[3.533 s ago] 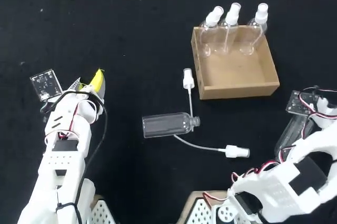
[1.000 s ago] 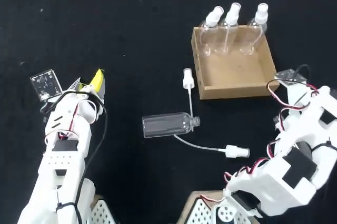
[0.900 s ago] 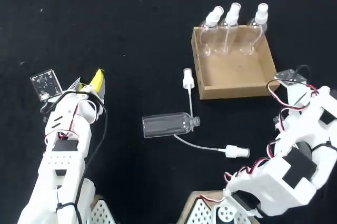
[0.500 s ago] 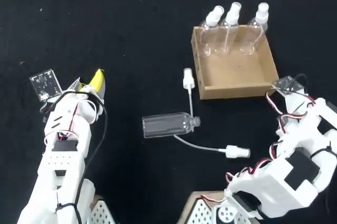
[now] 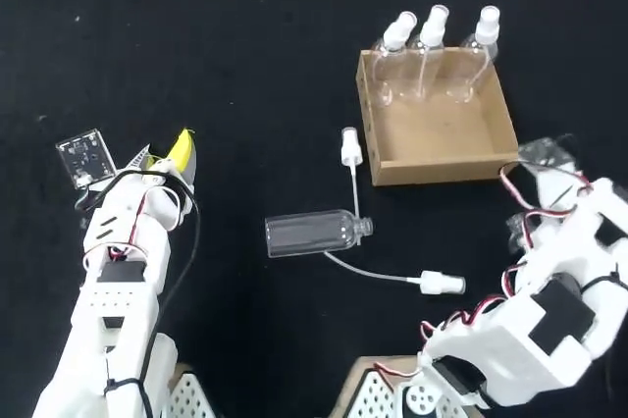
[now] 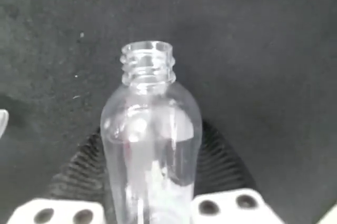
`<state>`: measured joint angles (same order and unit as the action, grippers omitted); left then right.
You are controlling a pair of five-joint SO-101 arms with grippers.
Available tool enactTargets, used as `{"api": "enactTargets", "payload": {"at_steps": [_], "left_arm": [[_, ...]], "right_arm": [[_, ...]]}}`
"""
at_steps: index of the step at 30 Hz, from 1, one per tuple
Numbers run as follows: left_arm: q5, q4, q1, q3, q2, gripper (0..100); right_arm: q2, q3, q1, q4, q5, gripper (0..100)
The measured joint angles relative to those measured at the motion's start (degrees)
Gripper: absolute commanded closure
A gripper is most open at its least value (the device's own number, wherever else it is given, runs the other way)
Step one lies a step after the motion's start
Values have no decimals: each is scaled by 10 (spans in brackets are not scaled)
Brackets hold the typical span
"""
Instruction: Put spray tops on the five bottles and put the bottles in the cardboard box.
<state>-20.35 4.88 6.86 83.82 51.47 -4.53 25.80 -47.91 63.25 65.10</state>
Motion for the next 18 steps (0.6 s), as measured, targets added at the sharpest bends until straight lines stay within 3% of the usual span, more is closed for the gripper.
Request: {"api": "enactTargets", "payload": {"at_steps": [4, 7, 11, 14, 18], "left_arm": [[11, 0, -12, 0, 0, 791], [76, -19, -50, -2, 0, 791], [148, -127, -118, -62, -6, 791], [155, -215, -148, -126, -43, 791], [158, -274, -184, -202, -142, 791]], "right_arm": [[70, -24, 0, 50, -70, 988], [137, -24, 8, 55, -119, 988], [231, -3, 27, 54, -186, 988], [293, 33, 34, 35, -236, 988], [347, 69, 36, 6, -284, 988]]}}
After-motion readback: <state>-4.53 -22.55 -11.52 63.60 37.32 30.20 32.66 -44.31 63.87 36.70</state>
